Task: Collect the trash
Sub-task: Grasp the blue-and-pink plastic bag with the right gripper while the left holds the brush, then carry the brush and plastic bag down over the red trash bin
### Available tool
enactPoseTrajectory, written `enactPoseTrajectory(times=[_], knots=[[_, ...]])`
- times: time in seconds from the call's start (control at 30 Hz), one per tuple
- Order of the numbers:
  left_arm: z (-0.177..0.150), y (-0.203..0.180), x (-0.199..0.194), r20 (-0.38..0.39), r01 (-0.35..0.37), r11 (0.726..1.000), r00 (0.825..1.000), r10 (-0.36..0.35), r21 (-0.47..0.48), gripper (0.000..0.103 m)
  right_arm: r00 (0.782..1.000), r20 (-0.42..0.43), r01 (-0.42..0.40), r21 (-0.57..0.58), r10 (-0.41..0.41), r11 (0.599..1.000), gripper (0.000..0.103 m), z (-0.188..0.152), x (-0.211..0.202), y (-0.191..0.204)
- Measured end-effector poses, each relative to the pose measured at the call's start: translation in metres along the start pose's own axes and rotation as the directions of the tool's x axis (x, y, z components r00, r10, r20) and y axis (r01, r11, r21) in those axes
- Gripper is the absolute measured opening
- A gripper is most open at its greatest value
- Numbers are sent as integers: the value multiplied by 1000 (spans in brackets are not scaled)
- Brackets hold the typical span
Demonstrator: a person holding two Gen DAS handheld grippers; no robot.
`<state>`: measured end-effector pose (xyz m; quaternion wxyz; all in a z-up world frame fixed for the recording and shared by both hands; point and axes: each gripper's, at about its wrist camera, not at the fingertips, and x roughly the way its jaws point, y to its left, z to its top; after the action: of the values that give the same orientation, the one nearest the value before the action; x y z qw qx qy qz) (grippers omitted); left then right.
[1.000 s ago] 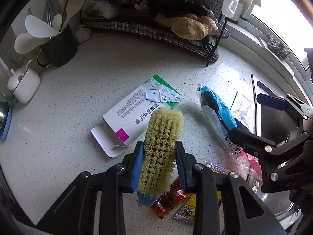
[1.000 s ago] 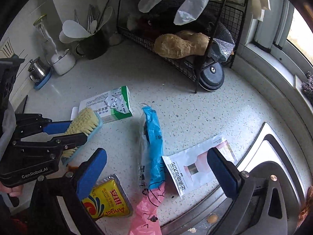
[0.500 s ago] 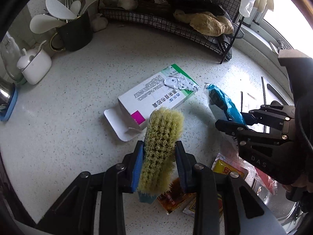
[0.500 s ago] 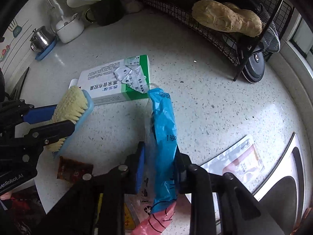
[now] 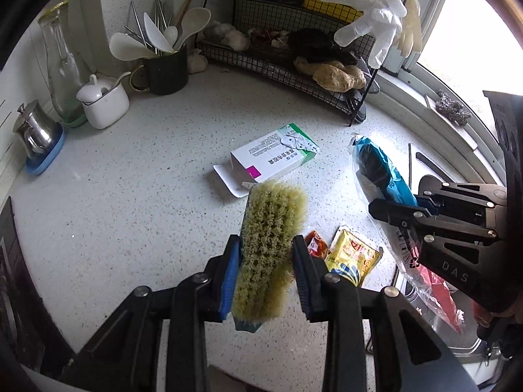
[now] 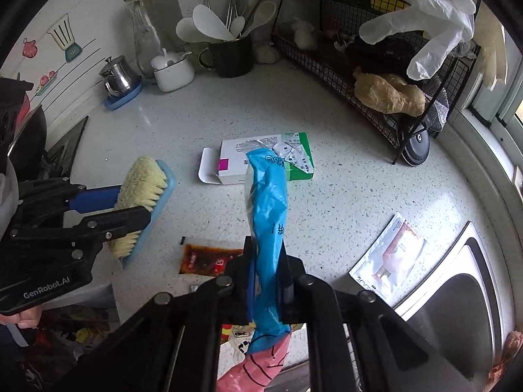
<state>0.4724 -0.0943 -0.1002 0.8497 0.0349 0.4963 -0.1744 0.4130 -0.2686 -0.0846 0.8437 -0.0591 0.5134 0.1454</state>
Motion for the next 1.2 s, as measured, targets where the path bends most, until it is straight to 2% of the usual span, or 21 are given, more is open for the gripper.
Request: enactPoseTrajectory(times=[0.17, 0.33, 0.73, 1.0, 1.2], knots=[[-30, 8, -29, 19, 11, 1000, 1000, -11, -10, 30, 1000, 28, 3, -15, -3, 1000, 9, -23, -25, 32], [-69, 19, -54, 22, -3, 1000, 1000, 4, -24, 30, 1000, 27, -13, -15, 14, 1000, 9, -47, -31, 64], [-196, 42, -107, -7, -28, 997, 1000, 28, -67, 30, 999, 9, -46, -47, 46, 998, 9, -126, -51, 148], [-283, 52, -98, -90, -14, 990, 996, 2, -139, 29, 995, -75, -63, -45, 60, 997, 9, -187, -36, 188], [-331, 69, -73, -180, -17, 976, 983, -23, -218, 29, 987, -151, -68, -69, 57, 995, 9, -220, -8, 211]])
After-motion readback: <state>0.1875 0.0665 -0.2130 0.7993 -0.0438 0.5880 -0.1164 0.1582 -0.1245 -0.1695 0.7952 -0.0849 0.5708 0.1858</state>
